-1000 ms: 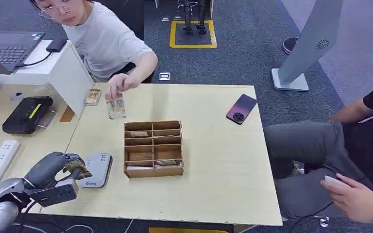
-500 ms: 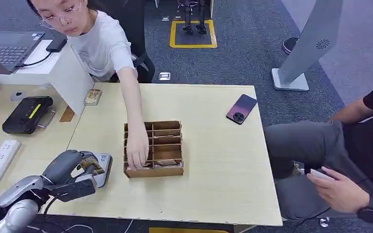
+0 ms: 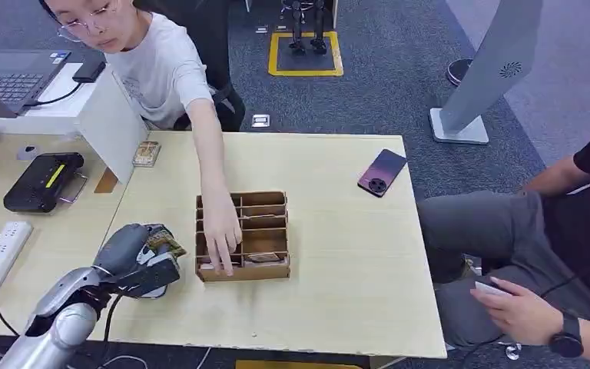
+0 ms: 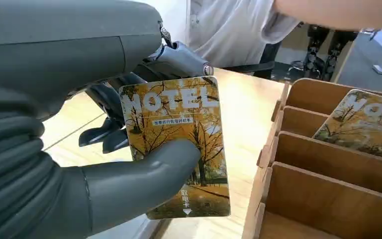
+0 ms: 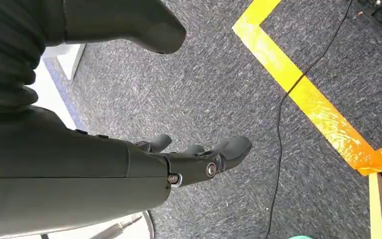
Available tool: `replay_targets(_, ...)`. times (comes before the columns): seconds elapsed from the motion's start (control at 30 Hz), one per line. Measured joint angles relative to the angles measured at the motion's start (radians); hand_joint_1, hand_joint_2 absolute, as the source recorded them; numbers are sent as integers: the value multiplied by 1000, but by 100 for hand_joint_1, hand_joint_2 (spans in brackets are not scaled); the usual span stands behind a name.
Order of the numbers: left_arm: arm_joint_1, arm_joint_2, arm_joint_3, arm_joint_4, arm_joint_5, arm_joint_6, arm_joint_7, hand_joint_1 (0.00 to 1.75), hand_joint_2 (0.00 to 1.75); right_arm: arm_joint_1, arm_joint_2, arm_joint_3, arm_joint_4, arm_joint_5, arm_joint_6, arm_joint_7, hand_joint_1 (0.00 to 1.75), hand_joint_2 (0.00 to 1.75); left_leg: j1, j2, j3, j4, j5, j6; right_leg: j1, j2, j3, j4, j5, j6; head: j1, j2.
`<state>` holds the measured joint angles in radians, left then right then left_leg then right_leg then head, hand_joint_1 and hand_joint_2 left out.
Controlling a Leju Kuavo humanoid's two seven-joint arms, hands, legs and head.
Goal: Pass the card to the sensor for recognition and then transmit it.
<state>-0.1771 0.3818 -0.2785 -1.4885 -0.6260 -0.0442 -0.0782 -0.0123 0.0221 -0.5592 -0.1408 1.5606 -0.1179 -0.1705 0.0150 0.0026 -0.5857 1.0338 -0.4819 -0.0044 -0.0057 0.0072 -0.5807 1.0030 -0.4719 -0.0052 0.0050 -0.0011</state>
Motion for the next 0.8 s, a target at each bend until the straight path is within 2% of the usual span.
replay_targets(0.1,0,-10,0,18,5,8,3,175,175,0,0,0,0,0,2,0,0,175,0,0,0,0,0,0,0,0,0,0,0,0,0,0)
replay_targets(0.23,-1,-27,0,48,-58,58,17,175,175,0,0,1,0,0,11,0,0,175,0,0,0,0,0,0,0,0,0,0,0,0,0,0)
replay_targets(0.4,0,-42,-1,89,-95,85,38,175,175,0,0,6,-4,0,10,0,0,175,0,0,0,0,0,0,0,0,0,0,0,0,0,0)
replay_targets(0.63,9,-48,15,165,-125,117,46,175,175,1,0,8,-5,0,10,0,0,175,0,0,0,0,0,0,0,0,0,0,0,0,0,0)
replay_targets(0.8,11,-48,37,183,-122,125,46,175,175,1,0,8,-5,-1,9,0,0,175,0,0,0,0,0,0,0,0,0,0,0,0,0,0)
